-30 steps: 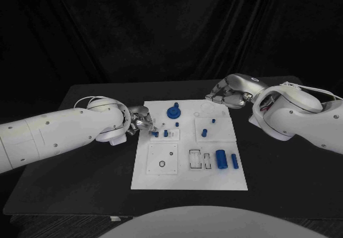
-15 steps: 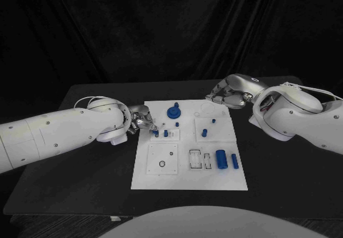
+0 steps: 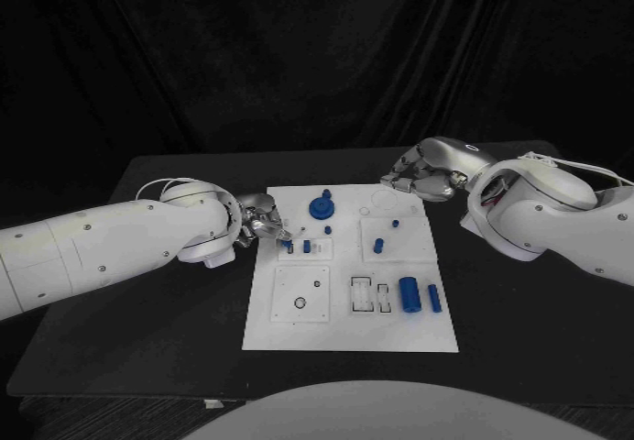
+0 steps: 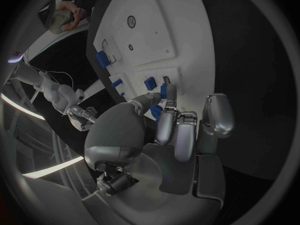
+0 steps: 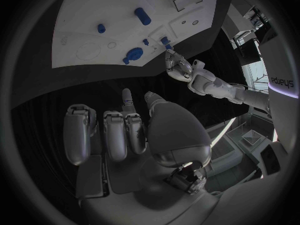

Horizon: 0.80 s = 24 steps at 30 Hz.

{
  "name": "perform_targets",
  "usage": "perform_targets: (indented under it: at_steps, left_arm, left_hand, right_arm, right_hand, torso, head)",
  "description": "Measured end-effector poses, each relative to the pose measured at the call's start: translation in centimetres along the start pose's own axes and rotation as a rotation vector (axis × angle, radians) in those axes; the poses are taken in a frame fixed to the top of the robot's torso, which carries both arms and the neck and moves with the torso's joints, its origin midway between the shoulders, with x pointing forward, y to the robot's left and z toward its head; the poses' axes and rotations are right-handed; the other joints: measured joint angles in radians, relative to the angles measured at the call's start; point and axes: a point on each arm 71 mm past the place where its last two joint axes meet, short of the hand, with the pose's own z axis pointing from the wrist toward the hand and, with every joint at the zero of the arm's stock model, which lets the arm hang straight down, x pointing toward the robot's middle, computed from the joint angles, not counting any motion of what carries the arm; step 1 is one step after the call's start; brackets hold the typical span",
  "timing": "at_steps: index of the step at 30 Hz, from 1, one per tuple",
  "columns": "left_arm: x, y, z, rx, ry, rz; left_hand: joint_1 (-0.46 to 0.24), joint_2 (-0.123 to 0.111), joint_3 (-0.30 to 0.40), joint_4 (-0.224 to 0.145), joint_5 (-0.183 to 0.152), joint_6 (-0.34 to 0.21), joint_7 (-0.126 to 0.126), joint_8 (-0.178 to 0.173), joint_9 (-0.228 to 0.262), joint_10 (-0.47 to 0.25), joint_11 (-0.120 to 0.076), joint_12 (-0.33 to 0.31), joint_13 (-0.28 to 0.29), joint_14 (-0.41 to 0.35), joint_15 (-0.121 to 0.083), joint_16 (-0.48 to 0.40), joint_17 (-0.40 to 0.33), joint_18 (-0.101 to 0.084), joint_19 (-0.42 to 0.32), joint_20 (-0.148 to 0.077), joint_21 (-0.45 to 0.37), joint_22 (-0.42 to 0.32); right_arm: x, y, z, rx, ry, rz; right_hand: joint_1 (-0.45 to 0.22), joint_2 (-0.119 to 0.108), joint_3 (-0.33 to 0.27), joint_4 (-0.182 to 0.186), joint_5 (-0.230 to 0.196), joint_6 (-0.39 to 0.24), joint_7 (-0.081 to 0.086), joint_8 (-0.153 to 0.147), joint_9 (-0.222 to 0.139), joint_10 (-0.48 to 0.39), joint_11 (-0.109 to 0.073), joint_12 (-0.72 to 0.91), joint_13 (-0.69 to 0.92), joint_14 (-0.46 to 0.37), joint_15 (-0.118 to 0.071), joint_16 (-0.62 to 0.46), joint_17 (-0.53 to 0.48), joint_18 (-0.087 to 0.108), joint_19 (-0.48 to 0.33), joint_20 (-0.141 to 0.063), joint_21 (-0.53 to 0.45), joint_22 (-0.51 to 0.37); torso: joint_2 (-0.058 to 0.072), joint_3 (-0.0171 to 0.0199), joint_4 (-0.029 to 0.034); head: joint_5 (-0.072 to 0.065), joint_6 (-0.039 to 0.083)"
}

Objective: Assemble the parts on the task board

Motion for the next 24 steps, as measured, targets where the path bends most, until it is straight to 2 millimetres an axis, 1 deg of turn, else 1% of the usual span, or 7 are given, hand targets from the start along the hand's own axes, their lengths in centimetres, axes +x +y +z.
perform_targets:
  at_steps: [13, 20, 21, 22, 24]
  left_arm:
    - [0.23, 0.23, 0.05, -0.004, 0.004, -0.003]
    - [0.33, 0.27, 0.07, -0.004, 0.006, -0.003]
    - [0.34, 0.28, 0.08, -0.005, 0.006, -0.004]
    - [0.35, 0.29, 0.08, -0.005, 0.006, -0.004]
    - [0.36, 0.28, 0.12, -0.005, 0.006, -0.004]
  left_hand:
    - [-0.001, -0.001, 0.000, 0.000, -0.002, -0.003, -0.003, 0.000, 0.001, 0.000, 0.000, 0.000, 0.000, 0.000, 0.000, 0.000, 0.000, 0.000, 0.000, 0.000, 0.000, 0.000]
    - [-0.002, -0.002, 0.000, 0.000, 0.001, -0.003, -0.003, 0.000, 0.001, 0.000, 0.000, 0.000, 0.000, 0.000, 0.000, 0.000, 0.000, 0.000, 0.000, 0.000, 0.000, 0.000]
    - [-0.002, -0.002, 0.000, 0.000, 0.001, -0.003, -0.003, 0.000, 0.001, 0.000, 0.000, 0.000, 0.000, 0.000, 0.000, 0.000, 0.000, 0.000, 0.000, 0.000, 0.000, 0.000]
    - [-0.002, -0.002, 0.000, 0.000, 0.001, -0.003, -0.003, 0.000, 0.001, 0.000, 0.000, 0.000, 0.000, 0.000, 0.000, 0.000, 0.000, 0.000, 0.000, 0.000, 0.000, 0.000]
    - [-0.001, -0.001, 0.000, 0.000, 0.001, -0.004, -0.003, -0.002, 0.001, 0.000, 0.000, 0.000, 0.000, 0.000, 0.000, 0.000, 0.000, 0.000, 0.000, 0.000, 0.000, 0.000]
  right_arm:
    - [0.00, -0.01, -0.03, 0.000, 0.000, 0.000]
    - [0.00, 0.00, -0.02, 0.000, 0.000, 0.001]
    - [0.01, 0.01, -0.02, 0.000, 0.000, 0.001]
    - [0.01, 0.02, -0.02, 0.000, 0.001, 0.002]
    - [0.03, 0.02, -0.01, 0.000, 0.001, 0.003]
  right_hand:
    - [0.000, 0.000, -0.003, -0.003, 0.000, 0.000, 0.000, 0.000, 0.000, 0.000, 0.000, 0.000, 0.000, 0.000, 0.000, 0.000, 0.000, 0.000, 0.000, 0.000, 0.000, 0.001]
    - [0.000, 0.000, -0.003, -0.003, 0.000, 0.000, 0.000, 0.000, 0.000, 0.000, 0.000, 0.000, 0.000, 0.000, 0.000, 0.000, 0.000, 0.000, 0.000, 0.000, 0.000, 0.001]
    - [0.003, -0.003, -0.003, -0.003, 0.004, 0.002, 0.002, 0.000, 0.000, 0.000, 0.000, 0.000, 0.000, 0.000, 0.000, 0.000, 0.000, 0.001, 0.000, 0.000, 0.000, 0.001]
    - [0.004, -0.004, -0.003, -0.003, 0.004, 0.003, 0.003, 0.000, 0.000, 0.000, 0.000, 0.000, 0.000, 0.000, 0.000, 0.000, 0.000, 0.010, 0.000, 0.000, 0.000, 0.001]
    - [0.004, -0.004, -0.003, -0.003, 0.004, 0.003, 0.003, 0.000, 0.000, 0.000, 0.000, 0.000, 0.000, 0.000, 0.000, 0.000, 0.000, 0.009, 0.000, 0.000, 0.000, 0.001]
  torso:
    - [0.000, 0.0003, 0.0000]
    - [0.000, 0.0004, -0.0001]
    - [0.000, 0.0004, -0.0001]
    - [0.000, 0.0004, -0.0001]
    - [0.000, 0.0004, -0.0001]
  head:
    - [-0.001, 0.000]
    - [0.001, 0.000]
    - [0.001, 0.000]
    - [0.002, 0.000]
    - [0.002, 0.000]
